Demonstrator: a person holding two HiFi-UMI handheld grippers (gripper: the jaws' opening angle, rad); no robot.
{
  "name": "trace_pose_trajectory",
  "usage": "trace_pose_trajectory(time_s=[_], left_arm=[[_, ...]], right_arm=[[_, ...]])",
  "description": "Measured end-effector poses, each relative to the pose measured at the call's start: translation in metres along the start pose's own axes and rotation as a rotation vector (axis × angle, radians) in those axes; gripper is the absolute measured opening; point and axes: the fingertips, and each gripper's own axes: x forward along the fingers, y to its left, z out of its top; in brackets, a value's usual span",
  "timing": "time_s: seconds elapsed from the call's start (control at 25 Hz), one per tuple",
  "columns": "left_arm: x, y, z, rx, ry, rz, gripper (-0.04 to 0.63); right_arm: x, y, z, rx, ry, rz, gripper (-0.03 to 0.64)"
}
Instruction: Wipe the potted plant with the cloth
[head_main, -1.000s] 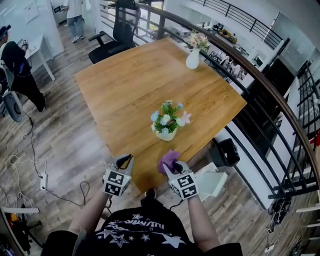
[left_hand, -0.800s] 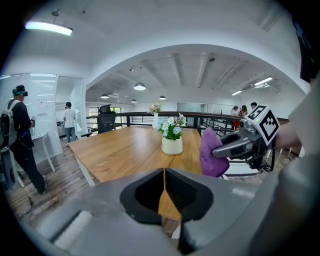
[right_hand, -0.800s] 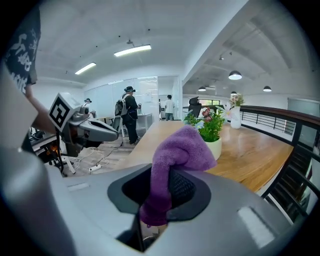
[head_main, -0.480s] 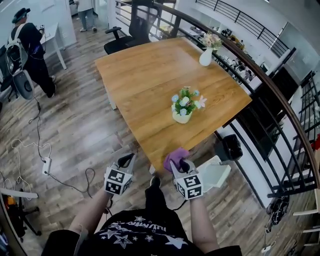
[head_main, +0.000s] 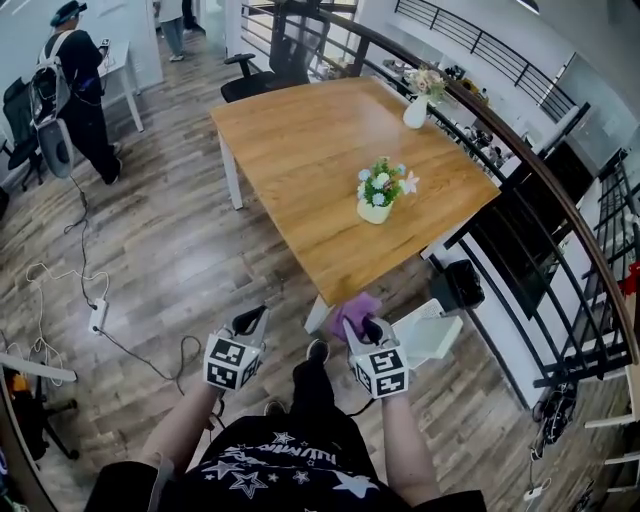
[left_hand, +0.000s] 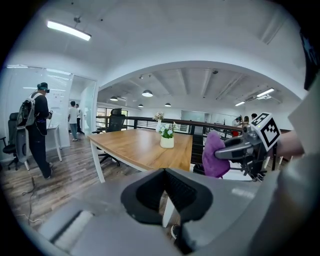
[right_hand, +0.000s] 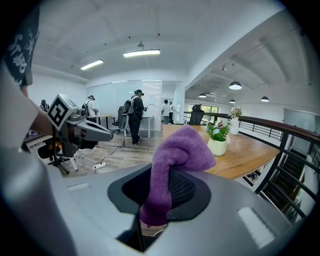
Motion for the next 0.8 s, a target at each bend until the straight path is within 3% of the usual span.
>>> trace_pose_trajectory(time_s=[0.2, 0.64, 0.8], left_arm=[[-0.027, -0.017, -0.007, 0.002, -0.014, -0.008, 0.002], [-0.035, -0.044, -0.01, -0.012, -0.028, 0.02, 0.002], [-0.035, -0.064, -0.007, 0.015, -0.02, 0.036, 0.002]], right_arm=[[-0.031, 0.018, -0.008, -0.014, 0.006, -0.003, 0.083], [-0.056, 0.002, -0.019, -0.009, -0.011, 0.011, 0.083], [-0.064, -0.002, -0.023, 0.03, -0.027, 0.044, 0.083]])
